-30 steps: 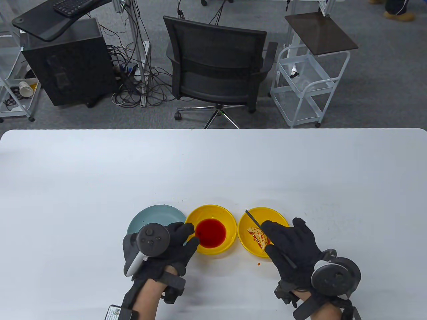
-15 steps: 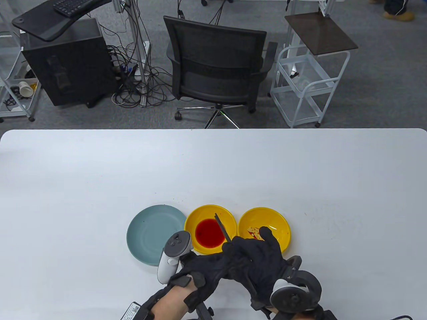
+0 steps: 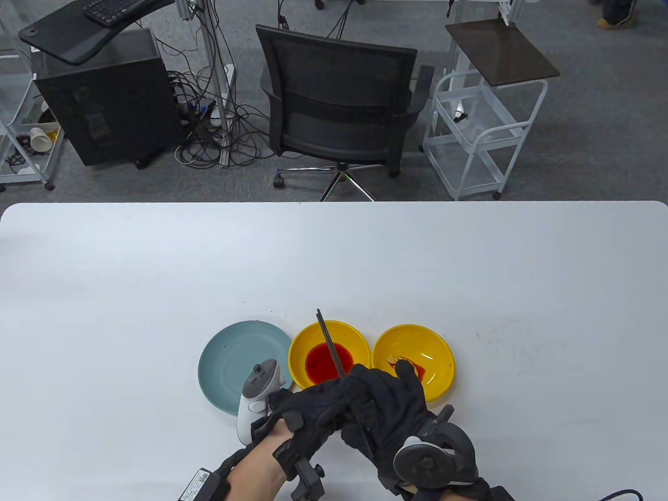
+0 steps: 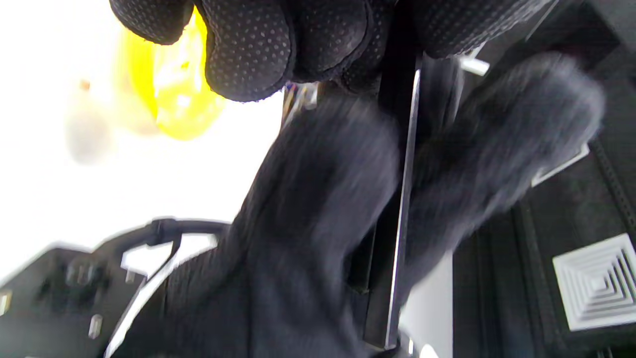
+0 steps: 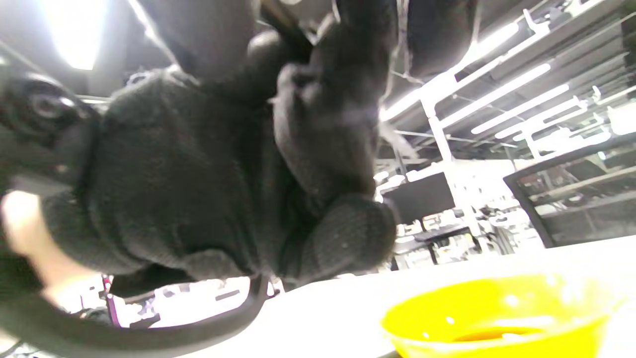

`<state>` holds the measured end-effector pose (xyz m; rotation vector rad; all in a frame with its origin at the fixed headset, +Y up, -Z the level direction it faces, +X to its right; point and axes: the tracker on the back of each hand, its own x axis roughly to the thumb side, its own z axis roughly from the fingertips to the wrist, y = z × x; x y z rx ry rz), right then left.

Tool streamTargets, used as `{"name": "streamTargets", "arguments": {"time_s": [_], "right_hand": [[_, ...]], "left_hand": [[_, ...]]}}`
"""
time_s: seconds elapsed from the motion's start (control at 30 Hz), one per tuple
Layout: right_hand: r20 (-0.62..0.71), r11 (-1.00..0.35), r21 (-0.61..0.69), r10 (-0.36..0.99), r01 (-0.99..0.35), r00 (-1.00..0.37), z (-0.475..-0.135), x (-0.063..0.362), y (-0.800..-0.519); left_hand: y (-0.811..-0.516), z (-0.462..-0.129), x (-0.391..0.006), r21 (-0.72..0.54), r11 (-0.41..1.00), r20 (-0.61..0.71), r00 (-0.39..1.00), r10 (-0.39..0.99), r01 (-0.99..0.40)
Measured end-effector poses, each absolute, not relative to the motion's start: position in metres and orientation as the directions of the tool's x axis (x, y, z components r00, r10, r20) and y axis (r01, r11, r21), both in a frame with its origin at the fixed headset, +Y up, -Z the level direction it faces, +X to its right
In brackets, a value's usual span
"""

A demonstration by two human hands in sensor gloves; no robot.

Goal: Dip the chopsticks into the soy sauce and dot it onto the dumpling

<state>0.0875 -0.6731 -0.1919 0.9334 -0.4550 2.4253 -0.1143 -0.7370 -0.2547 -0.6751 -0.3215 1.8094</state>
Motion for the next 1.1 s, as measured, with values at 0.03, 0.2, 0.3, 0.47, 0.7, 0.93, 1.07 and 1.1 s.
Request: {"name": "streamTargets", "arguments": {"time_s": [0.03,0.2,0.3,0.47,0.7,0.93,1.07,1.1], "right_hand": [[0.685,-0.828,-0.122,0.329,-0.547,-0.65,-0.193,0.09,-0.673],[0.648,-0.82,-0.097,0.378,-0.564,-0.661,-0.198,0.101,-0.672],[0.63,-0.814,-0.078,0.407,-0.576,-0.661,-0.201,0.106,-0.672],[0.609,-0.815,-0.051,0.432,-0.577,-0.665,-0.206,0.11,-0.675],[0.582,-0.824,-0.014,0.453,-0.566,-0.675,-0.211,0.112,-0.679],[0.57,-0.825,0.001,0.465,-0.565,-0.678,-0.212,0.113,-0.679],[0.56,-0.824,0.014,0.476,-0.567,-0.678,-0.213,0.114,-0.68],[0.558,-0.823,0.015,0.478,-0.568,-0.678,-0.213,0.114,-0.68]], "left_hand": [[-0.736,-0.26,-0.126,-0.495,-0.315,-0.265,-0.205,0.942,-0.809],[-0.729,-0.272,-0.178,-0.316,-0.238,-0.215,-0.175,0.961,-0.918],[-0.723,-0.275,-0.207,-0.211,0.046,-0.182,0.086,0.98,-0.976],[-0.708,-0.276,-0.222,-0.056,0.714,-0.216,0.706,0.674,-0.698],[-0.724,-0.29,-0.21,-0.184,0.952,-0.355,0.92,0.168,-0.245],[-0.74,-0.297,-0.203,-0.271,0.957,-0.375,0.927,-0.009,-0.1],[-0.745,-0.3,-0.198,-0.299,0.952,-0.356,0.933,-0.049,-0.064],[-0.746,-0.3,-0.197,-0.302,0.951,-0.355,0.934,-0.049,-0.065]]}}
